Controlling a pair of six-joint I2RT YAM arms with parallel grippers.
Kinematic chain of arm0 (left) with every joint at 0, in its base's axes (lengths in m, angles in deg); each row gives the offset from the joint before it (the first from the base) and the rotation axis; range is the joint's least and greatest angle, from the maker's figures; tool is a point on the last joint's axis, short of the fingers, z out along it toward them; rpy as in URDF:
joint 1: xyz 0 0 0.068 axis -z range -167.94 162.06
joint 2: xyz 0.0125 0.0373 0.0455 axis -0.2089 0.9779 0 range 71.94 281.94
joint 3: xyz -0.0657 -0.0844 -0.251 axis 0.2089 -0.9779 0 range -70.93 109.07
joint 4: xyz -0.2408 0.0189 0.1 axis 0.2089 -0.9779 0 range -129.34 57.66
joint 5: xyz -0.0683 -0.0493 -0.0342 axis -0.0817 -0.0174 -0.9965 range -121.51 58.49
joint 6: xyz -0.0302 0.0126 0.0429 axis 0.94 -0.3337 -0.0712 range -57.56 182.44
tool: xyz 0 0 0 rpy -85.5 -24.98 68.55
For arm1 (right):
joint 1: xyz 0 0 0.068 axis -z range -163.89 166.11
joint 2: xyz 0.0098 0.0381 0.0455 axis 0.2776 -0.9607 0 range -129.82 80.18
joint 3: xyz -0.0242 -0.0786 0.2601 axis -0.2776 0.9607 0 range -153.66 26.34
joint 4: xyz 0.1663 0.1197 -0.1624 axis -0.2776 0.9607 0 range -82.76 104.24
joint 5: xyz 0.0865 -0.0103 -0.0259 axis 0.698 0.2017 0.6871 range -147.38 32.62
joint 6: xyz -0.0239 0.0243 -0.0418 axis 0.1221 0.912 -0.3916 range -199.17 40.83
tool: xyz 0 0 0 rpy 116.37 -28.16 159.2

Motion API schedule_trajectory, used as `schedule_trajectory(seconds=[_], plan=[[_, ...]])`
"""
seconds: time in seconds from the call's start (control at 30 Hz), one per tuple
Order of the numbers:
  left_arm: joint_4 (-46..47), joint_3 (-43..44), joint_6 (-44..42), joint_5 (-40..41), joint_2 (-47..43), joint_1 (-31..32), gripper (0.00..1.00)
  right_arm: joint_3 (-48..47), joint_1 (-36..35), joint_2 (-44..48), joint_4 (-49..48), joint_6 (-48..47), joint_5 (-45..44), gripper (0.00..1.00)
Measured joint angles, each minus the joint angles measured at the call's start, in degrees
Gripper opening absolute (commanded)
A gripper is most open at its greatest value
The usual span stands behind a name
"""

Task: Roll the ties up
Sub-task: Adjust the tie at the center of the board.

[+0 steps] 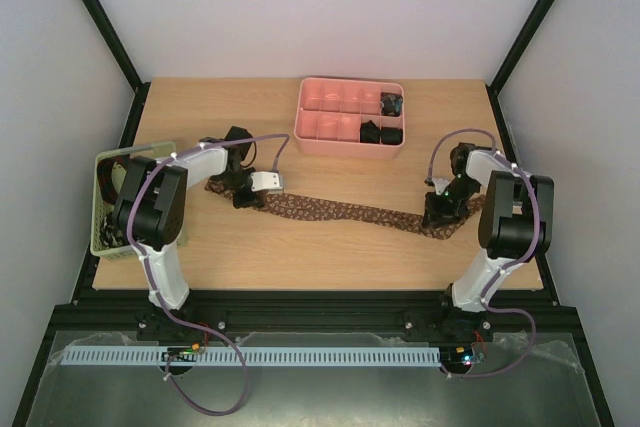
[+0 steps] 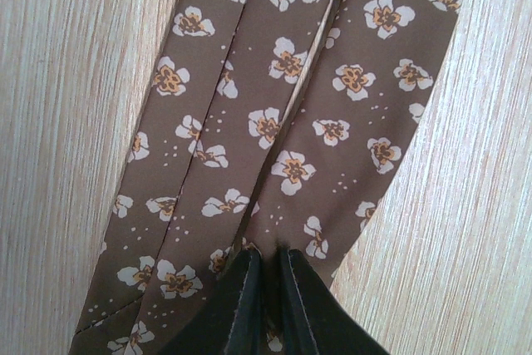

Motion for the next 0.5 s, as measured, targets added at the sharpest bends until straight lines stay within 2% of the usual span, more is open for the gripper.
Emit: schedule_trajectory(seconds=[0.13, 0.23, 0.33, 0.4, 0.5], plan=[[0.09, -0.07, 0.02, -0.24, -0.02, 0.00, 0.11, -0.83, 0.00, -2.23, -1.09, 1.29, 0.11, 0.34], [0.09, -0.07, 0.02, -0.42, -0.02, 0.00, 0.11, -1.81, 0.00, -3.23, -0.92, 2.27, 1.33, 0.30], [0.11, -0.09, 0.02, -0.42, -0.02, 0.00, 0.11, -2.64, 0.07, -3.98, -1.01, 2.80, 2.58, 0.17], [0.13, -0.11, 0.02, -0.39, -0.02, 0.00, 0.11, -3.06, 0.07, -4.39, -1.22, 2.78, 3.23, 0.03], [0.17, -0.11, 0.11, -0.37, -0.02, 0.00, 0.15, -3.65, 0.07, -4.76, -1.14, 2.47, 4.02, 0.01]])
